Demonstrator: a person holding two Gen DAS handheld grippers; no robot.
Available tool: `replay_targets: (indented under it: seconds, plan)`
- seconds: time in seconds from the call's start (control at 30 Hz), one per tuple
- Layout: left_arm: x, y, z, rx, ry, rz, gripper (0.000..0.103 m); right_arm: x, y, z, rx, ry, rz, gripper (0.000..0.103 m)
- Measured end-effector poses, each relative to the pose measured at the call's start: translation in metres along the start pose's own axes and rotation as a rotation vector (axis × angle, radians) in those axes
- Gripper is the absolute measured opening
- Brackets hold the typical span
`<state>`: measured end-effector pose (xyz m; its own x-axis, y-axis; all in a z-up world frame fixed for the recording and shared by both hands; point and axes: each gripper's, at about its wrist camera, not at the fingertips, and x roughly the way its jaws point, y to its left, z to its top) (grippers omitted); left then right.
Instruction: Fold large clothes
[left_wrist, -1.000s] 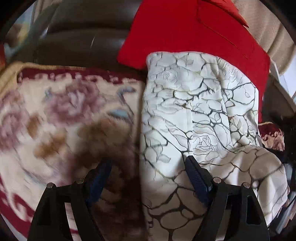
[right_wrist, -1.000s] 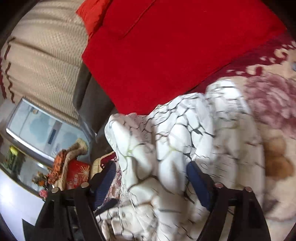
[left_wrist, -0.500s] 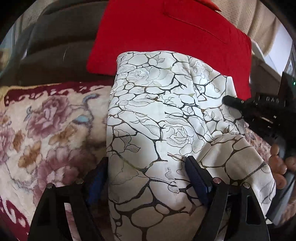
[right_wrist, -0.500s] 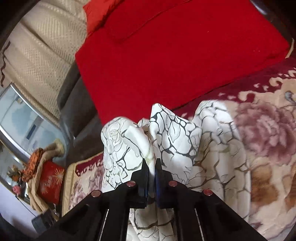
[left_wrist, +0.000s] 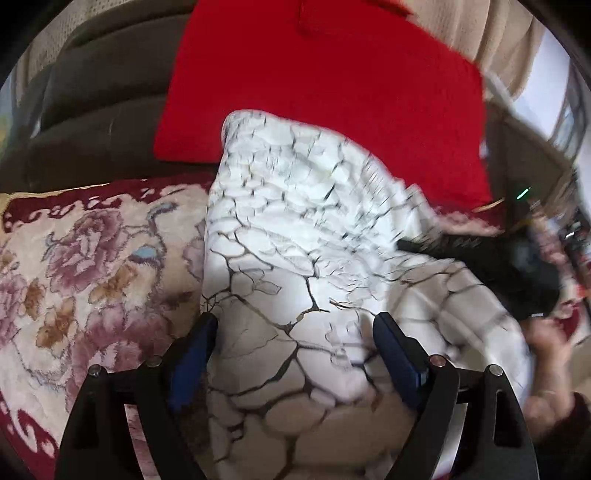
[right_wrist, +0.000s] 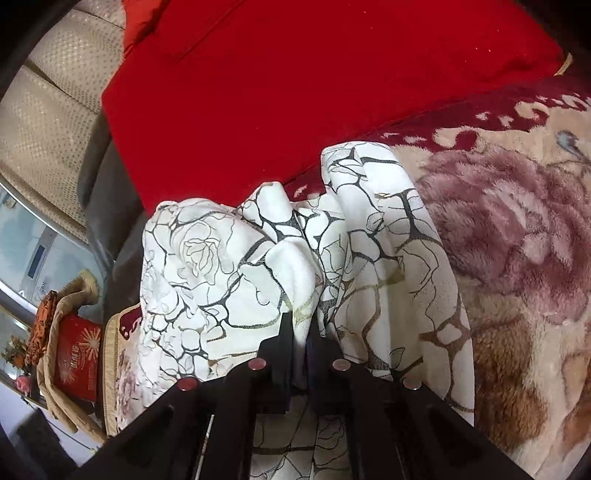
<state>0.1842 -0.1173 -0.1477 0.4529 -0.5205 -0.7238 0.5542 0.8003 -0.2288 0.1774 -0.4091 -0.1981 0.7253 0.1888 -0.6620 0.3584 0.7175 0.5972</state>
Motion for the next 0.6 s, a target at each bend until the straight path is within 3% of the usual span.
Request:
replay_targets:
  seconds: [0.07, 0.2, 0.27, 0.33, 0.43, 0.5, 0.6]
  plan:
    - [-0.023, 0.016, 0.002, -0.044, -0.060, -0.024, 0.087, -0.002, -0.004, 0.001, 0.024, 0.000, 0.030, 0.006]
    - [-0.049, 0.063, 0.004, -0.165, -0.138, 0.040, 0.087, -0.027, -0.009, -0.003, 0.016, -0.007, 0.071, 0.017]
    - [-0.040, 0.080, 0.003, -0.223, -0.101, 0.064, 0.087, -0.042, -0.008, -0.005, 0.022, -0.001, 0.108, 0.034]
    - [-0.024, 0.095, -0.001, -0.300, -0.022, 0.019, 0.087, -0.061, -0.004, -0.010, 0.030, -0.015, 0.156, 0.080]
    - [-0.003, 0.100, -0.006, -0.387, 0.065, -0.086, 0.087, -0.093, 0.004, -0.022, -0.013, -0.053, 0.249, 0.084]
    - [-0.002, 0.093, -0.012, -0.403, 0.106, -0.133, 0.087, -0.095, 0.012, -0.029, -0.033, -0.010, 0.242, 0.084]
    - [0.000, 0.091, -0.015, -0.414, 0.104, -0.150, 0.088, -0.078, 0.013, -0.041, 0.015, 0.066, 0.233, 0.083]
